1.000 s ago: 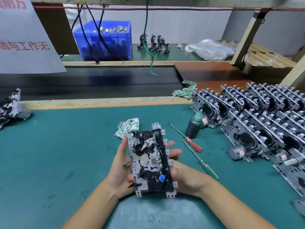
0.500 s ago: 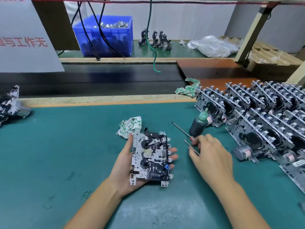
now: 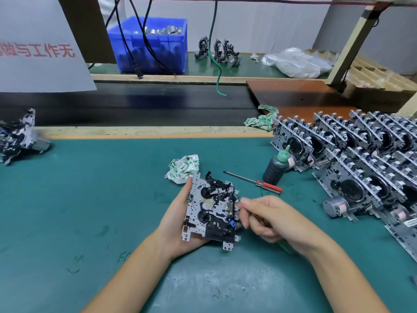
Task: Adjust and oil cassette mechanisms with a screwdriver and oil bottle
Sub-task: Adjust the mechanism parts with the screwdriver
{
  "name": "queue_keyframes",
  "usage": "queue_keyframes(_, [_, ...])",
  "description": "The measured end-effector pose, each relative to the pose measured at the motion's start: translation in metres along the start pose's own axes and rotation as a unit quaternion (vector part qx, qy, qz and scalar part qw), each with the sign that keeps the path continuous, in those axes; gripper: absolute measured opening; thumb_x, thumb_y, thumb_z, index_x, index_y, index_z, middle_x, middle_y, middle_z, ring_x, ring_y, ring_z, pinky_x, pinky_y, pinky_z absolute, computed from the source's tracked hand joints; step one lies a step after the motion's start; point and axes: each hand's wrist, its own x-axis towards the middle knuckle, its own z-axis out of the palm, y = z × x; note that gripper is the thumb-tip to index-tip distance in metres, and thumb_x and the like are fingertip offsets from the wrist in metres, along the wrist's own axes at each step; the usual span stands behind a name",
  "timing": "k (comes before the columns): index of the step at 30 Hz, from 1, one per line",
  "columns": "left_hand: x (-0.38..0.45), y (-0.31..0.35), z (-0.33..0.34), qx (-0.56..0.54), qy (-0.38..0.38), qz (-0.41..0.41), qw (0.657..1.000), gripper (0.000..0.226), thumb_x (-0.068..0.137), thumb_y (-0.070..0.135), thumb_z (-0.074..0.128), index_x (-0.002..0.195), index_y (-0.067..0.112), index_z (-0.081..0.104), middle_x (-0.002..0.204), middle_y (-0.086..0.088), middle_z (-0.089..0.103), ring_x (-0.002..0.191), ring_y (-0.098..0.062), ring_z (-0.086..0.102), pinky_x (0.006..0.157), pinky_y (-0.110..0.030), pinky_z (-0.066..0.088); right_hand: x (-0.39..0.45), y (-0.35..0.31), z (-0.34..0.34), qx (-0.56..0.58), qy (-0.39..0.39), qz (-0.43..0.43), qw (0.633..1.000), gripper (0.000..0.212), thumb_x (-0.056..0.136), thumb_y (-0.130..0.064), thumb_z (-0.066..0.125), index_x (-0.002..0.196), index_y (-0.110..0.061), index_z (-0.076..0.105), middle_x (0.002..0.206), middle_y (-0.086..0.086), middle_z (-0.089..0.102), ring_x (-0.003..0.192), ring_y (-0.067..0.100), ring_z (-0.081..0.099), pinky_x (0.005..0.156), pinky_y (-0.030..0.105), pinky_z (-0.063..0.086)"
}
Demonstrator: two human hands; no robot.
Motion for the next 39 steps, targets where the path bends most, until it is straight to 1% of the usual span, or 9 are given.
queue_keyframes(6, [-0.0001,-0.0001,-0.001,0.019,0.0,-0.013,1.0,0.081,0.086,0.067,0.038,0.122,-0.001,0.062,0.134,-0.024,0.053,0.119,-0.034,0.056,0.105,-0.044,0.039,0.0017,0.0051,0.0048,-0.021,-0.019,0.072,0.997,0.048,0.098,-0.035,0.042,0.06,-0.012,0.059,0.04,-0.005,0.036,0.037,0.007,0.02,0.037,0.015,0.018])
queue_keyframes(12, [0.0015,-0.0005,-0.0003,0.024,0.002,-0.013,1.0,0.083,0.088,0.07,0.033,0.121,0.0,0.063,0.131,-0.025,0.055,0.116,-0.034,0.058,0.102,-0.044,0.044,-0.0001,0.0046,0.0028,-0.048,-0.043,0.072,0.995,0.045,0.098,-0.033,0.043,0.061,-0.013,0.057,0.044,-0.002,0.049,0.038,0.009,0.039,0.041,0.019,0.034])
queue_keyframes(19, [0.0024,0.0001,0.0,0.042,0.028,-0.013,0.999,0.082,0.087,0.071,0.032,0.119,0.003,0.065,0.129,-0.024,0.056,0.116,-0.034,0.058,0.102,-0.044,0.042,-0.001,0.005,0.0056,-0.027,-0.06,0.088,0.994,0.048,0.1,-0.033,0.038,0.059,-0.013,0.053,0.036,-0.005,0.032,0.034,0.007,0.017,0.037,0.016,0.016])
queue_keyframes(28, [0.0026,0.0006,0.0033,0.042,0.064,-0.01,0.997,0.078,0.087,0.07,0.034,0.099,0.006,0.075,0.114,-0.018,0.067,0.1,-0.03,0.068,0.076,-0.037,0.057,-0.0005,0.0035,0.0065,-0.074,-0.073,0.069,0.992,0.061,0.102,-0.031,0.034,0.045,-0.016,0.049,0.03,-0.002,0.04,0.027,0.009,0.031,0.04,0.023,0.029])
queue_keyframes(30, [0.0028,0.0002,0.0039,0.039,0.071,-0.005,0.997,0.075,0.087,0.069,0.036,0.095,0.005,0.076,0.11,-0.018,0.069,0.095,-0.03,0.069,0.07,-0.036,0.058,0.0001,0.0027,0.0069,-0.087,-0.07,0.066,0.992,0.066,0.102,-0.032,0.033,0.04,-0.021,0.048,0.028,-0.003,0.038,0.031,0.015,0.031,0.049,0.025,0.034])
queue_keyframes(33, [0.0032,-0.0005,0.0049,0.04,0.075,0.001,0.996,0.073,0.086,0.067,0.038,0.09,0.006,0.077,0.107,-0.017,0.07,0.092,-0.029,0.07,0.067,-0.036,0.059,0.0029,0.0034,0.0071,-0.113,-0.052,0.049,0.991,0.079,0.103,-0.031,0.029,0.026,-0.022,0.041,0.025,-0.005,0.031,0.036,0.014,0.031,0.073,0.007,0.034])
queue_keyframes(35, [0.0036,-0.0009,0.0053,0.043,0.077,0.004,0.996,0.072,0.087,0.067,0.038,0.089,0.007,0.078,0.106,-0.017,0.07,0.091,-0.029,0.071,0.066,-0.035,0.059,0.0036,0.0038,0.0066,-0.115,-0.049,0.043,0.991,0.081,0.104,-0.03,0.029,0.023,-0.022,0.038,0.025,-0.004,0.029,0.035,0.009,0.03,0.08,0.003,0.032])
queue_keyframes(37, [0.004,-0.0008,0.0059,0.043,0.078,0.006,0.996,0.071,0.088,0.066,0.038,0.088,0.007,0.078,0.106,-0.017,0.071,0.09,-0.029,0.071,0.065,-0.035,0.059,0.0038,0.005,0.0061,-0.118,-0.052,0.035,0.991,0.08,0.103,-0.031,0.03,0.024,-0.022,0.037,0.027,-0.002,0.029,0.034,0.011,0.03,0.076,0.003,0.035])
queue_keyframes(39, [0.0036,-0.001,0.0063,0.045,0.084,0.008,0.995,0.07,0.088,0.065,0.039,0.088,0.007,0.078,0.106,-0.017,0.071,0.09,-0.029,0.071,0.064,-0.035,0.058,0.0042,0.0063,0.0051,-0.118,-0.057,0.037,0.991,0.073,0.103,-0.032,0.032,0.031,-0.022,0.039,0.027,-0.002,0.029,0.029,0.01,0.026,0.057,0.003,0.04])
